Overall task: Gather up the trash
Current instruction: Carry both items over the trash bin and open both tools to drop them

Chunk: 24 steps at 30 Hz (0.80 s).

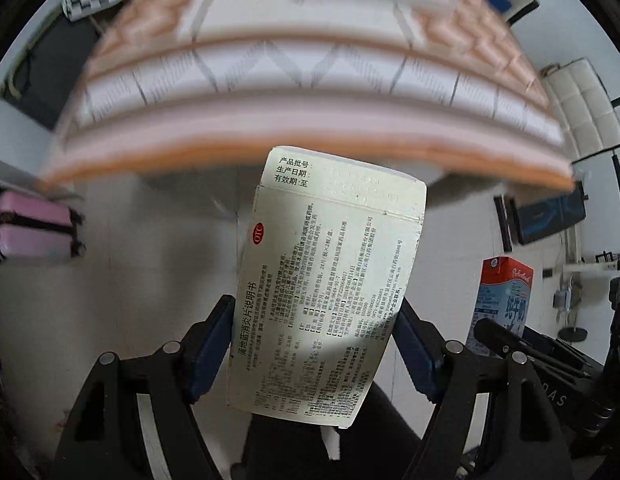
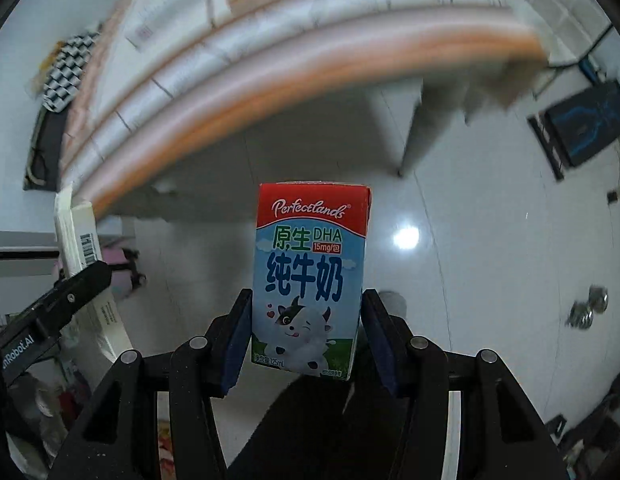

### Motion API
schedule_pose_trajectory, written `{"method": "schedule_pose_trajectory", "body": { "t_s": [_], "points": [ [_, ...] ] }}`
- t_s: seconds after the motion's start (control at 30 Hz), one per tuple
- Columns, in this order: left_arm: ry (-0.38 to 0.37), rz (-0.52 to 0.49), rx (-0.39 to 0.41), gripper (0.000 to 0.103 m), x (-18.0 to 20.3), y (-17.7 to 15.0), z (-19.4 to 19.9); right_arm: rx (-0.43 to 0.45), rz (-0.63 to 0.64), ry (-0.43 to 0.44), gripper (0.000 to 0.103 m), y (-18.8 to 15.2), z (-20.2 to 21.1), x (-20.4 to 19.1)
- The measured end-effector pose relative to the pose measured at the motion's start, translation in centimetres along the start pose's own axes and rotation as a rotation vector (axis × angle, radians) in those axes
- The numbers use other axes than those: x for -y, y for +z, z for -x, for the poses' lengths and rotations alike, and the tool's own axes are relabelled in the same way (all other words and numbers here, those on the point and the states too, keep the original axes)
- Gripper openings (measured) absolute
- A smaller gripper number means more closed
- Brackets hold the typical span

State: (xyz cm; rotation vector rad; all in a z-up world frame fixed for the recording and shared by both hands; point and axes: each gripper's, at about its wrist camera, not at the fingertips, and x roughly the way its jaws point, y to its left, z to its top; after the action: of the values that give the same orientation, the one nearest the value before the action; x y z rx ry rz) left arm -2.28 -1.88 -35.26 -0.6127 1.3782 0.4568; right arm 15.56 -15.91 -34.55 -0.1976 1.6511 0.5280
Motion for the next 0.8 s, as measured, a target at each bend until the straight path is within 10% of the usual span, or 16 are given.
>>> {"method": "schedule_pose_trajectory", "body": {
  "t_s": [0.47,0.73,0.8],
  "points": [
    [-0.152,0.204,-0.289,0.075,-4.5,0.1,-27.0,-0.154,-0.060,0.014,0.056,-2.2,-24.1,5.9],
    [-0.115,0.204,-0.287,0.092,-6.3,1.2,-31.3,-0.206,-0.022,0.073,0.058,0.3,-33.5,5.5],
    [-0.096,0.202,-0.274,0.092,-6.8,1.0,-31.1,-0.211,-0.012,0.086,0.079,1.0,-34.7,5.1]
  ]
}}
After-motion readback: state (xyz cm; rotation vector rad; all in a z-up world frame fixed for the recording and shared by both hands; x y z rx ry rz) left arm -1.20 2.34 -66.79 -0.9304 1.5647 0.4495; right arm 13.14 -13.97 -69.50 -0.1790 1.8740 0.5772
